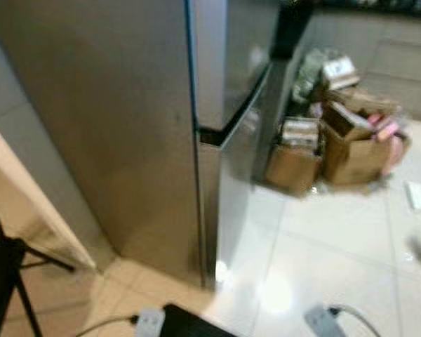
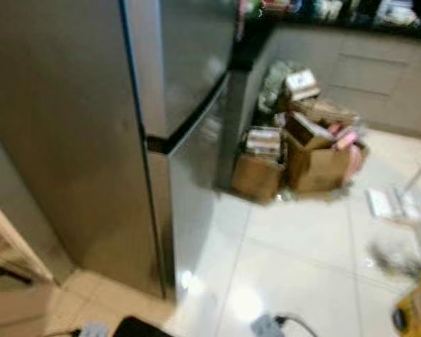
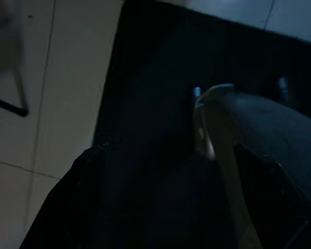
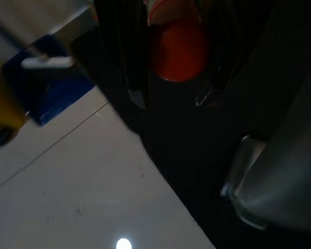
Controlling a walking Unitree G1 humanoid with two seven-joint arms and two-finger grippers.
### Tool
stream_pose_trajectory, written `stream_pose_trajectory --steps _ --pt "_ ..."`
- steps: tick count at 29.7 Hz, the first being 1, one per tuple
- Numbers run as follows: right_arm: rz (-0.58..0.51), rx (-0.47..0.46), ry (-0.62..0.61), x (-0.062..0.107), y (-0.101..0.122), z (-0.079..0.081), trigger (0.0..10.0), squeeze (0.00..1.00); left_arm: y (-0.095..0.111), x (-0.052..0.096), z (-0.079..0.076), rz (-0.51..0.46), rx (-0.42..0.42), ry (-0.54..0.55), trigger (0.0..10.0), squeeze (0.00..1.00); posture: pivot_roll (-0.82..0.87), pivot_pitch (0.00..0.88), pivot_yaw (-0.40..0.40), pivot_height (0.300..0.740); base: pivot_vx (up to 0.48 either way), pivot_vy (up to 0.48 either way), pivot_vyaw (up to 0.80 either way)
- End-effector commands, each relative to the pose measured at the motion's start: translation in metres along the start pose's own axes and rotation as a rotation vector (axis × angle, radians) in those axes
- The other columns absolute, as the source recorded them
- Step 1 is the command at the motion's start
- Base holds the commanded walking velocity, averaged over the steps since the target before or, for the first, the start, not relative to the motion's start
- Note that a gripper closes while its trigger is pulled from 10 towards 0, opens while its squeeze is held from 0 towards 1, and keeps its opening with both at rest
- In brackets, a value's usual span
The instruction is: Restocking fridge
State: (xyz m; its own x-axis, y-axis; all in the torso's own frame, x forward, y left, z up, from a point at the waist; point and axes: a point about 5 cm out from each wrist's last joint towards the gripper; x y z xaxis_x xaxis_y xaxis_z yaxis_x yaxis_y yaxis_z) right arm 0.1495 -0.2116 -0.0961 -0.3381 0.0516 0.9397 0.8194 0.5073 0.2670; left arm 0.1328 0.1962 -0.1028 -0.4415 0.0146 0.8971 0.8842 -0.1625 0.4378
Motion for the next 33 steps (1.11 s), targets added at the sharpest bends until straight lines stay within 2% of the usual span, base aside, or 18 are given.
stream_pose_trajectory --steps 1,7,19,33 --pt "-0.006 -0.009 -0.009 0.0 0.001 -0.003 10.0 0.0 -0.004 0.001 0.002 0.014 -0.008 0.001 10.0 0.0 -0.01 0.0 -0.016 0.74 0.0 -0.431 0.78" --pt "-0.005 0.02 -0.046 0.001 -0.001 -0.006 10.0 0.0 -0.004 0.001 0.002 0.014 -0.012 0.0 10.0 0.0 -0.01 0.0 -0.019 0.74 0.0 -0.428 0.77" --pt "-0.007 0.015 -0.035 0.001 -0.001 -0.006 10.0 0.0 -0.004 0.001 0.001 0.013 -0.019 0.002 10.0 0.0 -0.02 0.0 -0.02 0.74 0.0 -0.428 0.0" --pt "-0.011 0.014 -0.027 0.001 0.0 -0.005 10.0 0.0 0.005 0.001 0.012 -0.029 0.032 0.055 10.0 0.0 -0.02 0.0 -0.023 0.74 0.0 0.0 0.0"
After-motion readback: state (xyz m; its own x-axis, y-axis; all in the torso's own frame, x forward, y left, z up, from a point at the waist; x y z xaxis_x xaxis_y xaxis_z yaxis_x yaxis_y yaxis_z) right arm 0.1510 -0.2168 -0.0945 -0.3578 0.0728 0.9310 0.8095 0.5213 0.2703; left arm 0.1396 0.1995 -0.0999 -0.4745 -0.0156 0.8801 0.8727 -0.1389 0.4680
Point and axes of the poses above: a point about 5 cm out from each wrist's last joint towards the gripper, its own x axis pointing back from the gripper into the wrist, its own y axis along the axis of the wrist's last joint, z = x × y
